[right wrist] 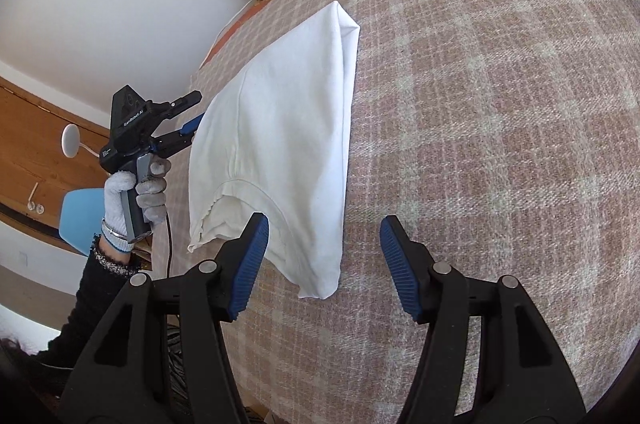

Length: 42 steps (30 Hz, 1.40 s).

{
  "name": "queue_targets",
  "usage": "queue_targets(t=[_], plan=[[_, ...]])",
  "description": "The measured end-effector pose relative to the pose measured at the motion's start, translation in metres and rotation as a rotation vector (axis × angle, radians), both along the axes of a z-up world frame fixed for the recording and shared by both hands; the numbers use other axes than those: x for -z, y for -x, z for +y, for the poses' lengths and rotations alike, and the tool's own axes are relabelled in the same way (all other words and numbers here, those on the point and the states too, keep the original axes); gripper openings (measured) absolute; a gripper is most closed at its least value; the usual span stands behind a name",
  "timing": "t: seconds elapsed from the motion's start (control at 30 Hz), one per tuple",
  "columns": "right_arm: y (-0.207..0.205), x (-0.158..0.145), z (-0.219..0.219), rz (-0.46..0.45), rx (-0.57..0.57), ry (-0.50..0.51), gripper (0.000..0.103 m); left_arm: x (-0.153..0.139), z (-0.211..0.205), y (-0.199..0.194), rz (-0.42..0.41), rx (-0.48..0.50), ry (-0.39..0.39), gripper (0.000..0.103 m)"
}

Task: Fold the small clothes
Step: 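Grasp the folded white shirt edge with the right gripper while the left gripper pinches it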

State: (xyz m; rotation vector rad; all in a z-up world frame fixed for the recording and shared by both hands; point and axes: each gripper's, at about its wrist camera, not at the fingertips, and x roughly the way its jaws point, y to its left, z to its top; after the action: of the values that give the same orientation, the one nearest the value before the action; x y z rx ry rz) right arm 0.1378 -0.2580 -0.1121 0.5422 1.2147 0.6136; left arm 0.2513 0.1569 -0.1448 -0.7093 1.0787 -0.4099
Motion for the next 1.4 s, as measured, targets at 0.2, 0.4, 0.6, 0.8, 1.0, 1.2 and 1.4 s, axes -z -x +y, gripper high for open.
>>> queue_targets(t=[0.2, 0.4, 0.6, 0.8, 1.0, 1.2, 1.4], plan=[[-0.001, 0.006, -0.004, 0.042, 0.025, -0.06, 0.061, 0.006, -0.004, 0.0, 0.011, 0.021, 0.014, 0.054], [-0.003, 0.015, -0.01, 0.083, 0.051, -0.174, 0.061, 0.009, -0.005, -0.001, 0.004, 0.024, 0.054, 0.054], [-0.003, 0.018, -0.005, 0.09, 0.029, -0.218, 0.061, 0.016, -0.004, -0.002, -0.005, 0.047, 0.141, 0.054], [-0.004, 0.018, 0.001, 0.081, 0.017, -0.224, 0.061, 0.017, -0.007, -0.004, -0.029, 0.061, 0.149, 0.054], [-0.005, 0.016, 0.006, 0.076, 0.02, -0.23, 0.061, 0.017, -0.014, -0.01, -0.056, 0.085, 0.132, 0.054], [-0.006, 0.018, 0.014, 0.084, 0.019, -0.227, 0.049, 0.016, -0.021, -0.015, -0.07, 0.101, 0.12, 0.054], [-0.002, 0.014, 0.02, 0.084, 0.008, -0.217, 0.048, 0.017, -0.026, -0.004, -0.038, 0.15, 0.134, 0.043]])
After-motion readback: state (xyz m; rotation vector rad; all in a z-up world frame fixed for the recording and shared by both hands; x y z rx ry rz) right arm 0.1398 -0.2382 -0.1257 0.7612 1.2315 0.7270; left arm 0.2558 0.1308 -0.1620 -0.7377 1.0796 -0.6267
